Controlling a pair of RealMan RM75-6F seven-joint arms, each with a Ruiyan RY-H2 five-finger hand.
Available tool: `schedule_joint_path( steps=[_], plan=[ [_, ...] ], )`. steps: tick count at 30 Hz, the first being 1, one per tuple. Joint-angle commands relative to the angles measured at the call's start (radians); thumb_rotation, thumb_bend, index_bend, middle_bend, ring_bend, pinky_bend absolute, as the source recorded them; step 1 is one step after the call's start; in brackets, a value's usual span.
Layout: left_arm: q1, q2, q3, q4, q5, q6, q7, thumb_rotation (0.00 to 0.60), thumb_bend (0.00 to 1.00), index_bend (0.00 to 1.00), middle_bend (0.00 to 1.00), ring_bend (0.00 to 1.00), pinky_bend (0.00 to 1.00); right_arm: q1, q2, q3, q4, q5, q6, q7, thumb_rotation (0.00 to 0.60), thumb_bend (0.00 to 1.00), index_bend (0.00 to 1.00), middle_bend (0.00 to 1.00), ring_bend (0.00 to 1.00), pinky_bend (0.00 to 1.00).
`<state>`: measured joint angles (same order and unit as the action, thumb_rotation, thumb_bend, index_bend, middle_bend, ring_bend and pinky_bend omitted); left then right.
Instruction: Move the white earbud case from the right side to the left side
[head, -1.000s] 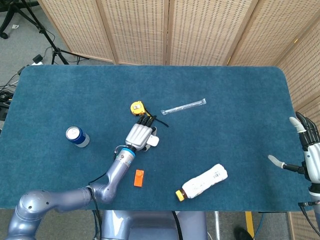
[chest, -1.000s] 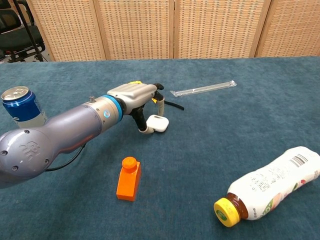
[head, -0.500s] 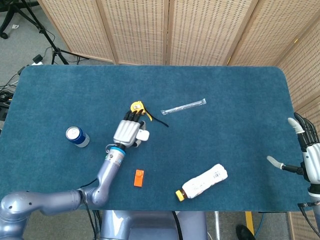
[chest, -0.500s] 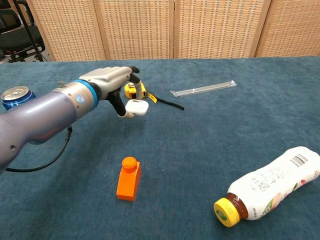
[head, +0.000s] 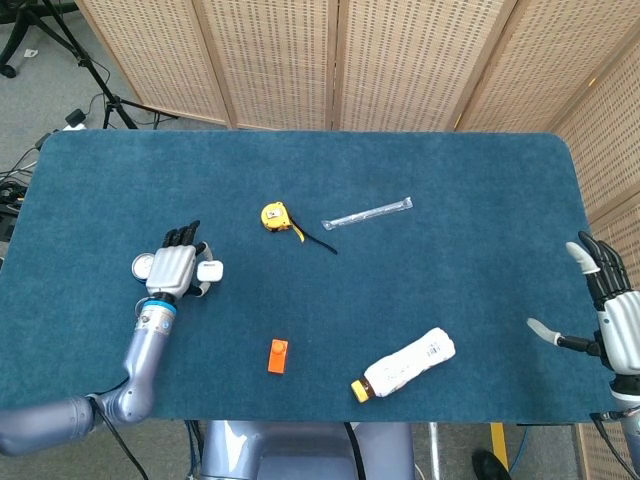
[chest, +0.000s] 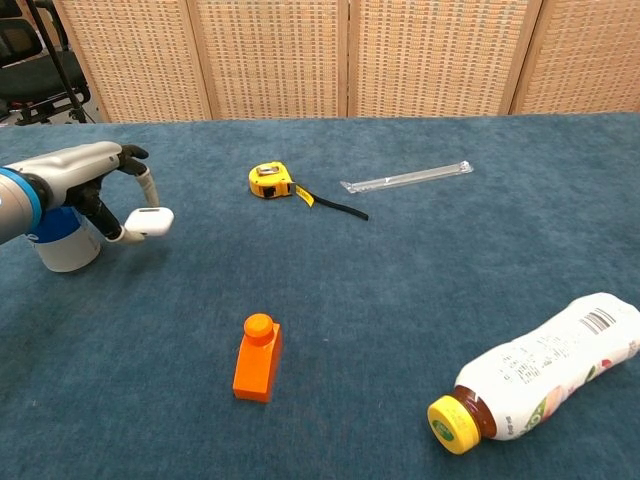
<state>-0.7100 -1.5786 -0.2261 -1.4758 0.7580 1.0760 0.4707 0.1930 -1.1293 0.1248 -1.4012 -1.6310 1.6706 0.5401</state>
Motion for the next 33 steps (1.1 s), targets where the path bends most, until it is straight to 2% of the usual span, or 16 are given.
schedule_joint_path(
  steps=[1, 8, 15, 20, 27, 29, 31, 33],
  plan=[
    [0.026, 0.013, 0.025, 0.041, 0.071, -0.044, -0.08, 0.6, 0.4, 0.6, 0.0, 0.0, 0.0, -0.001, -0.001, -0.001, -0.005, -0.003, 0.003, -0.008, 0.6, 0.0, 0.01, 0.0, 0.0, 0.0],
    [0.03, 0.012, 0.045, 0.053, 0.098, -0.063, -0.084, 0.6, 0.4, 0.6, 0.0, 0.0, 0.0, -0.001, -0.001, -0.001, -0.005, -0.002, -0.002, -0.01, 0.6, 0.0, 0.01, 0.0, 0.0, 0.0],
    [0.016, 0.005, 0.042, 0.068, 0.122, -0.067, -0.073, 0.6, 0.4, 0.6, 0.0, 0.0, 0.0, -0.002, -0.001, 0.0, -0.005, -0.004, -0.002, -0.009, 0.6, 0.0, 0.01, 0.0, 0.0, 0.0],
    [-0.005, -0.01, 0.041, 0.081, 0.087, -0.087, -0.024, 0.6, 0.4, 0.6, 0.0, 0.0, 0.0, -0.002, -0.001, 0.002, -0.006, -0.002, -0.002, -0.01, 0.6, 0.0, 0.01, 0.0, 0.0, 0.0],
    [-0.04, -0.006, 0.043, 0.067, -0.026, -0.126, 0.08, 0.6, 0.37, 0.59, 0.0, 0.0, 0.0, -0.002, -0.001, 0.004, -0.006, 0.002, -0.005, -0.005, 0.6, 0.0, 0.01, 0.0, 0.0, 0.0],
    [-0.049, 0.003, 0.043, 0.058, -0.05, -0.136, 0.096, 0.6, 0.34, 0.54, 0.0, 0.0, 0.0, -0.002, 0.0, 0.005, -0.006, 0.002, -0.005, -0.004, 0.6, 0.0, 0.01, 0.0, 0.0, 0.0],
    [-0.056, 0.012, 0.042, 0.049, -0.066, -0.149, 0.1, 0.6, 0.31, 0.42, 0.0, 0.0, 0.0, -0.003, 0.0, 0.005, -0.007, 0.003, -0.004, -0.004, 0.6, 0.0, 0.01, 0.0, 0.0, 0.0],
    [-0.061, 0.019, 0.042, 0.044, -0.079, -0.161, 0.099, 0.6, 0.27, 0.23, 0.0, 0.0, 0.0, -0.003, 0.0, 0.006, -0.008, 0.003, -0.003, -0.005, 0.6, 0.0, 0.01, 0.0, 0.0, 0.0]
  ],
)
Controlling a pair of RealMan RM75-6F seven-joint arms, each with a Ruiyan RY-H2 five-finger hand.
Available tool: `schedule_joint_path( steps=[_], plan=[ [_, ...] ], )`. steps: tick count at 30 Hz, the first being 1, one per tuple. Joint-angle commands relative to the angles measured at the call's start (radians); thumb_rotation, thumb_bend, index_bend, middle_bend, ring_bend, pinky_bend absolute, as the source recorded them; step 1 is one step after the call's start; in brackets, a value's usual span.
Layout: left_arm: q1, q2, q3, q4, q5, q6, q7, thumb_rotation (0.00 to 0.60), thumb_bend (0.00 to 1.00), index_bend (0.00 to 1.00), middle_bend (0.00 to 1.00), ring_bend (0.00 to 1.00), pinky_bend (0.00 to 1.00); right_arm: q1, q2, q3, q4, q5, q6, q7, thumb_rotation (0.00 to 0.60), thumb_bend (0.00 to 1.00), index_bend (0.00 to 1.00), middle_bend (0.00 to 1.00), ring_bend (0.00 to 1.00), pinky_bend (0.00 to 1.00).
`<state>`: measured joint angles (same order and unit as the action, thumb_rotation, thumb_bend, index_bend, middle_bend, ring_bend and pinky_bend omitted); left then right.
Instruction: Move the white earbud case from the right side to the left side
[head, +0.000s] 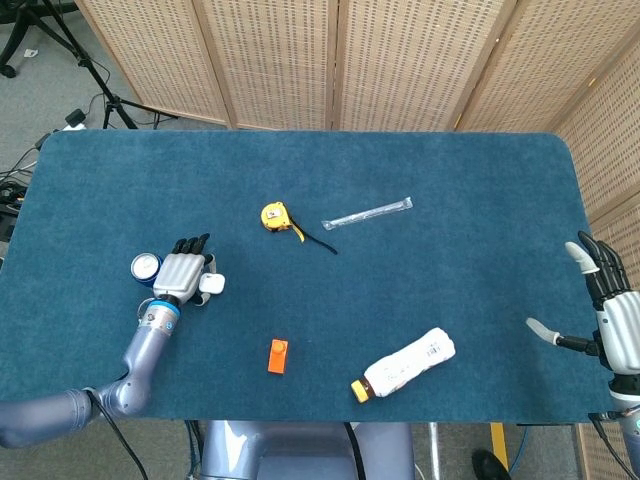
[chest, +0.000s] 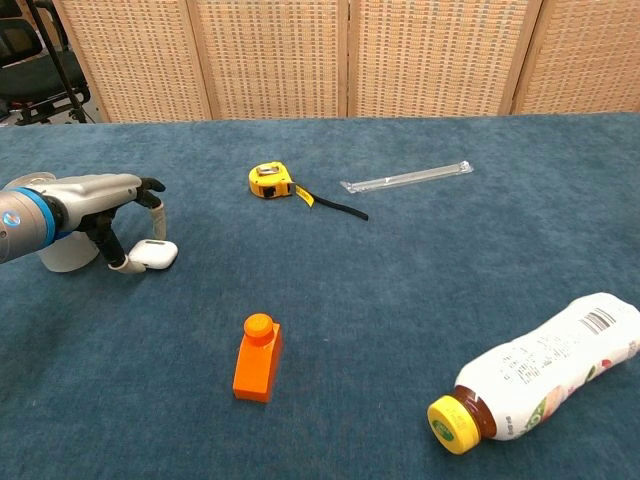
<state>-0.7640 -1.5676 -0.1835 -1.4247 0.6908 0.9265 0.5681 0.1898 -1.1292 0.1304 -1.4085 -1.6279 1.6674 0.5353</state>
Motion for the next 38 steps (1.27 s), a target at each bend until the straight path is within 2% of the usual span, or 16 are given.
schedule_joint_path(
  steps=[1, 4, 5, 12, 21, 25, 28, 33, 34, 35, 38],
  plan=[
    [-0.009, 0.012, -0.002, -0.011, -0.02, -0.018, -0.001, 0.6, 0.25, 0.16, 0.0, 0.0, 0.0, -0.001, 0.0, 0.001, -0.002, 0.001, 0.0, 0.0, 0.6, 0.0, 0.01, 0.0, 0.0, 0.0],
    [-0.015, 0.019, -0.004, -0.017, -0.03, -0.025, -0.005, 0.6, 0.19, 0.02, 0.0, 0.0, 0.0, -0.001, 0.0, 0.002, -0.004, 0.003, 0.001, 0.001, 0.6, 0.0, 0.01, 0.0, 0.0, 0.0],
    [-0.016, 0.021, -0.004, -0.018, -0.03, -0.024, -0.008, 0.6, 0.18, 0.01, 0.0, 0.0, 0.0, -0.002, 0.0, 0.002, -0.005, 0.003, 0.001, 0.001, 0.6, 0.0, 0.01, 0.0, 0.0, 0.0],
    [-0.011, 0.045, -0.017, -0.047, 0.031, -0.017, -0.076, 0.6, 0.09, 0.0, 0.0, 0.0, 0.0, -0.004, 0.003, 0.003, -0.008, 0.002, 0.005, 0.0, 0.6, 0.0, 0.01, 0.0, 0.0, 0.0],
    [0.071, 0.171, -0.096, -0.17, 0.286, 0.145, -0.315, 0.6, 0.09, 0.0, 0.0, 0.0, 0.0, -0.007, 0.006, 0.004, -0.01, 0.0, 0.009, 0.004, 0.6, 0.0, 0.01, 0.0, 0.0, 0.0],
    [0.126, 0.25, -0.101, -0.228, 0.364, 0.21, -0.391, 0.6, 0.09, 0.0, 0.0, 0.0, 0.0, -0.009, 0.006, 0.004, -0.013, -0.002, 0.014, 0.001, 0.6, 0.0, 0.01, 0.0, 0.0, 0.0],
    [0.172, 0.301, -0.09, -0.262, 0.405, 0.266, -0.416, 0.6, 0.09, 0.0, 0.0, 0.0, 0.0, -0.01, 0.006, 0.003, -0.014, -0.006, 0.017, -0.005, 0.6, 0.0, 0.01, 0.0, 0.0, 0.0],
    [0.296, 0.376, -0.035, -0.288, 0.481, 0.397, -0.475, 0.6, 0.1, 0.0, 0.0, 0.0, 0.0, -0.011, 0.004, -0.004, -0.023, -0.02, 0.018, -0.037, 0.6, 0.0, 0.01, 0.0, 0.0, 0.0],
    [0.313, 0.382, -0.026, -0.284, 0.491, 0.413, -0.487, 0.6, 0.1, 0.0, 0.0, 0.0, 0.0, -0.011, 0.003, -0.005, -0.024, -0.021, 0.018, -0.042, 0.6, 0.0, 0.01, 0.0, 0.0, 0.0],
    [0.37, 0.392, -0.001, -0.264, 0.484, 0.458, -0.519, 0.6, 0.1, 0.0, 0.0, 0.0, 0.0, -0.013, 0.002, -0.008, -0.026, -0.025, 0.019, -0.059, 0.6, 0.0, 0.01, 0.0, 0.0, 0.0],
    [0.468, 0.39, 0.056, -0.194, 0.545, 0.539, -0.647, 0.6, 0.1, 0.0, 0.0, 0.0, 0.0, -0.021, 0.007, -0.016, -0.047, -0.019, 0.008, -0.108, 0.6, 0.0, 0.01, 0.0, 0.0, 0.0]
  ],
)
